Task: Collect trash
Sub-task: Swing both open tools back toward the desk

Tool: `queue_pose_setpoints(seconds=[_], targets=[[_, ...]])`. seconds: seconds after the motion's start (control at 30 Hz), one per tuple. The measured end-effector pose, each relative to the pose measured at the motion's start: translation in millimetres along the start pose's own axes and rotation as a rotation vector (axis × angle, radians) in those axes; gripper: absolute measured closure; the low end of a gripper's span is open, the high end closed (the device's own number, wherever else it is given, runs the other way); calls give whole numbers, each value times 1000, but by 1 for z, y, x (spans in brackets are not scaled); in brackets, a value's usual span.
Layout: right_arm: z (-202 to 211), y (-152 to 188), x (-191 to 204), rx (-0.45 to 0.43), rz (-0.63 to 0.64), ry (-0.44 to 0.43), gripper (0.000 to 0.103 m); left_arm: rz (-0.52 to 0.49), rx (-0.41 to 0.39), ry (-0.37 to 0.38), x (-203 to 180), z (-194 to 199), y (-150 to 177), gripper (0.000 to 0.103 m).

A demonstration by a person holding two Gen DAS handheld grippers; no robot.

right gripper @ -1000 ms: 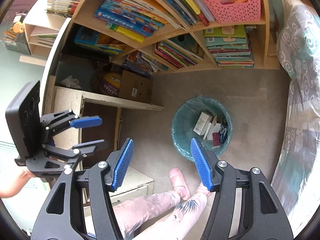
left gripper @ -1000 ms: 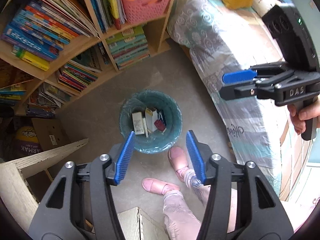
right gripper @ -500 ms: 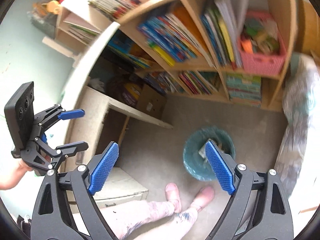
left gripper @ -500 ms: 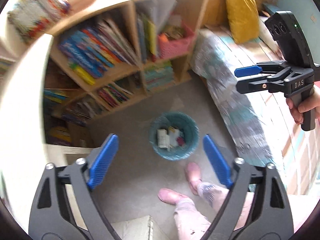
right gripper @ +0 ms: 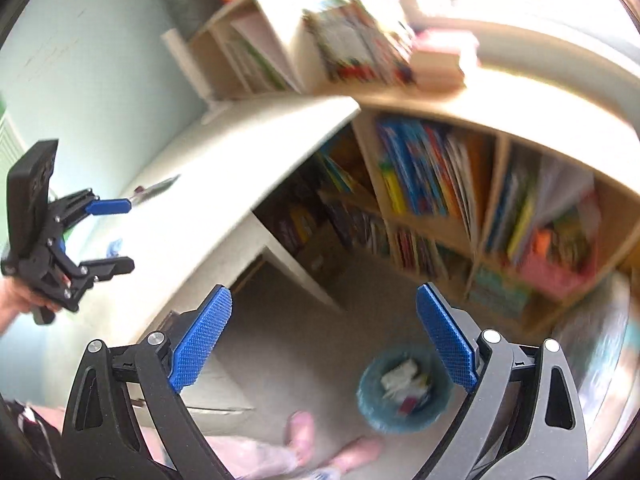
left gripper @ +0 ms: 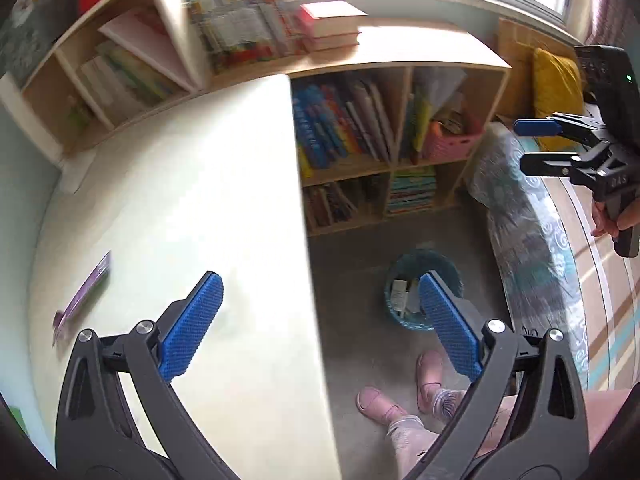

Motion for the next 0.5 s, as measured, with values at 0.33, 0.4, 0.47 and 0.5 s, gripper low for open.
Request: queue_pose_setpoints(seconds=[0.33,0.4,0.47,0.5], targets=[[-21,-58,88,-19,258,-67,7,269,14,-76,90,24,63,7],[-29,-68,105,3,286,-102,7,309,18,-97,106,27,80,7],[-39,-76,124,24,323,-124,7,350,23,-118,121,32,98,7],[-45,-81,135,35,349,-129,7,372,26,-125,127,33,106,7]])
Point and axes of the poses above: each gripper's, at about its wrist camera, not at the fingertips, and z roughly against the way its jaws point, x to its left, y to its underside, the point moved 4 cm from there along -z, roughly the way its jaws point, and after that the axes turned 9 degrees about x, right-handed, at the moved point
